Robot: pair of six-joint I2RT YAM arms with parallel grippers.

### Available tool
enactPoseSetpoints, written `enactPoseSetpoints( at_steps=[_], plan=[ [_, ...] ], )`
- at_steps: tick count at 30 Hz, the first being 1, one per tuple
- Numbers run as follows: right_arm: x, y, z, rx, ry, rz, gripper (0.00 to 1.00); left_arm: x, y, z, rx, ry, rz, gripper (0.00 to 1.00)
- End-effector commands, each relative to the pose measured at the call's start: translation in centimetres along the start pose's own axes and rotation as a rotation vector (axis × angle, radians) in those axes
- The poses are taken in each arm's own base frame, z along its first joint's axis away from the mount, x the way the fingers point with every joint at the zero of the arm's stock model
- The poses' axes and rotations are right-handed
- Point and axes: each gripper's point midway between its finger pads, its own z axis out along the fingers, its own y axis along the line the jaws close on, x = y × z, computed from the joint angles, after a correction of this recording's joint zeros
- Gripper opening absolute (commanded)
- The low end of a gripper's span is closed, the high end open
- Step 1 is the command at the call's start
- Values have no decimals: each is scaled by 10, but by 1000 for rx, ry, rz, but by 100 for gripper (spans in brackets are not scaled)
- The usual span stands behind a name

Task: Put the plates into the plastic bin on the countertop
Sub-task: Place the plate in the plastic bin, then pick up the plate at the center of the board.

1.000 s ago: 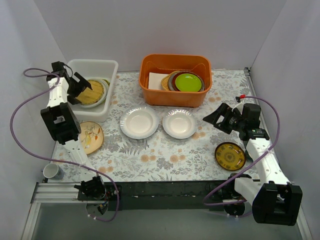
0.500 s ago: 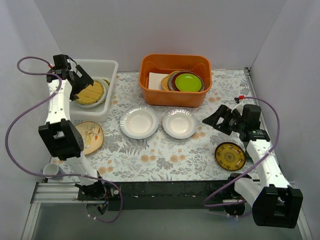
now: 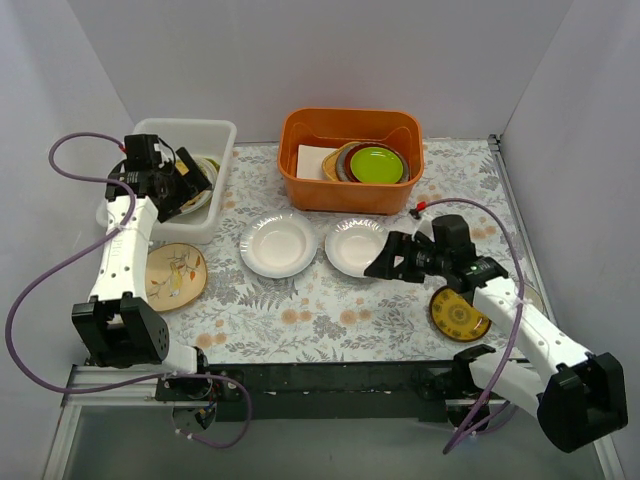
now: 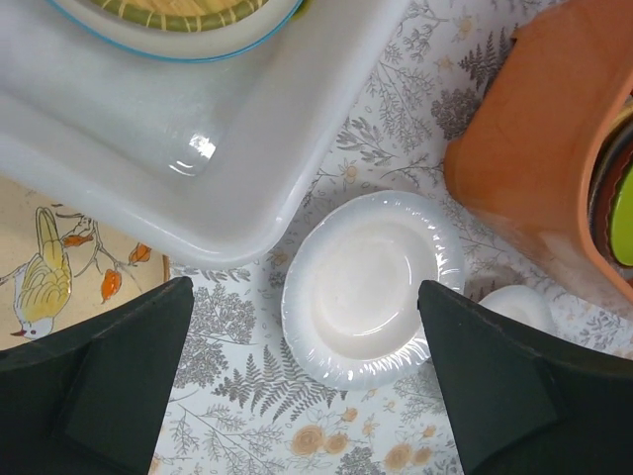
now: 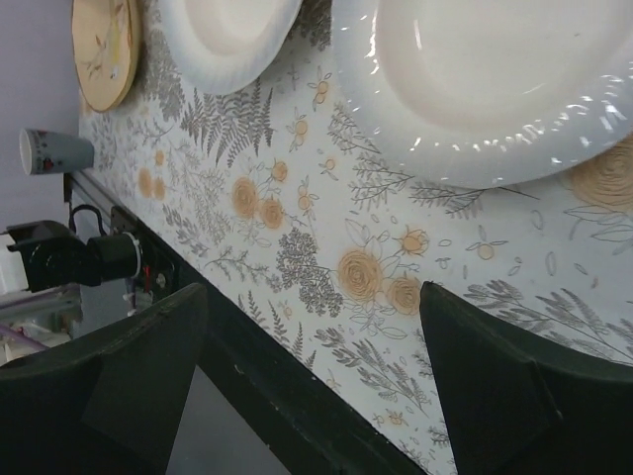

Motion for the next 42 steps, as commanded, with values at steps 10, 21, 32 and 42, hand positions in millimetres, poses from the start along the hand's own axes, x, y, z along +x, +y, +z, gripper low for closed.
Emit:
enactPoseSetpoints(
  at_steps=[10,21,32,42],
  plan=[
    [28,127,69,-179,83,-143,93,-2,-14,-75,106,-108,13,98],
    [66,224,147,-369,133,-221,93,-2,-19,-103,143,-148,22,98],
    [102,271,198,-540,202,-221,89,1,-19,-120,167,-188,15,98],
    [116,293,247,-584,262,-223,87,-3,-13,-128,141,-223,25,98]
  ],
)
